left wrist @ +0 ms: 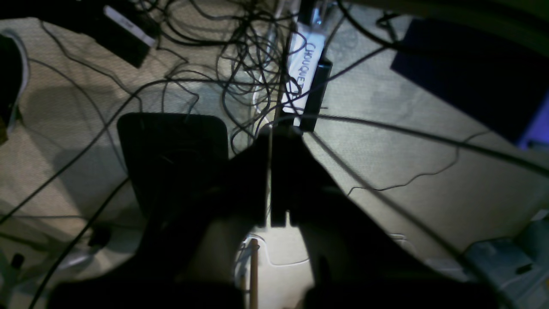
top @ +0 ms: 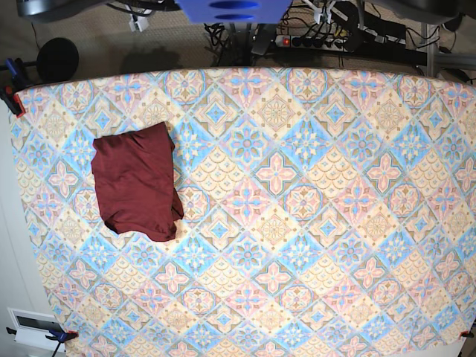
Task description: Layout the t-shirt on the table in an organized manner, then fold the t-shirt properly
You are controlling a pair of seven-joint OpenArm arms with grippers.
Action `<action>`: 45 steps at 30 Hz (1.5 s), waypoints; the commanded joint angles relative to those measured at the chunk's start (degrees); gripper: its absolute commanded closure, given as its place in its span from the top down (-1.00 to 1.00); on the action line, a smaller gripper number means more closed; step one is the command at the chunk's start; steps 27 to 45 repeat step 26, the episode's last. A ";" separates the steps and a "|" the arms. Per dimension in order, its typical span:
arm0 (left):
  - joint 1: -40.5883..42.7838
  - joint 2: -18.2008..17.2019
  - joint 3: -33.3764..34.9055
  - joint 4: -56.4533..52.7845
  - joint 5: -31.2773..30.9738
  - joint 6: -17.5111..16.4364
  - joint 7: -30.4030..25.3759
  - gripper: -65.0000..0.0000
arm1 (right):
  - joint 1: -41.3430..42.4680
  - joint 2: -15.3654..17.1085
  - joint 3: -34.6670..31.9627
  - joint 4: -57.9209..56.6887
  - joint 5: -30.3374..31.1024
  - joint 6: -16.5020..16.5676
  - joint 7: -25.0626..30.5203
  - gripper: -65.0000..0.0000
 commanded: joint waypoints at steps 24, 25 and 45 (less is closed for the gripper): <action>-11.79 5.50 0.32 -16.02 -0.51 -0.32 -4.13 -1.00 | 4.32 -1.94 -0.18 -4.66 0.94 -16.28 1.60 -1.00; -11.97 5.50 0.32 -16.02 -0.59 -0.32 -4.13 -1.00 | 4.32 -2.12 -0.18 -4.66 0.94 -16.28 1.60 -1.00; -12.76 5.50 0.32 -16.02 -0.59 -0.32 -4.13 -1.00 | 4.41 -2.21 -0.18 -4.66 0.94 -16.28 1.60 -1.00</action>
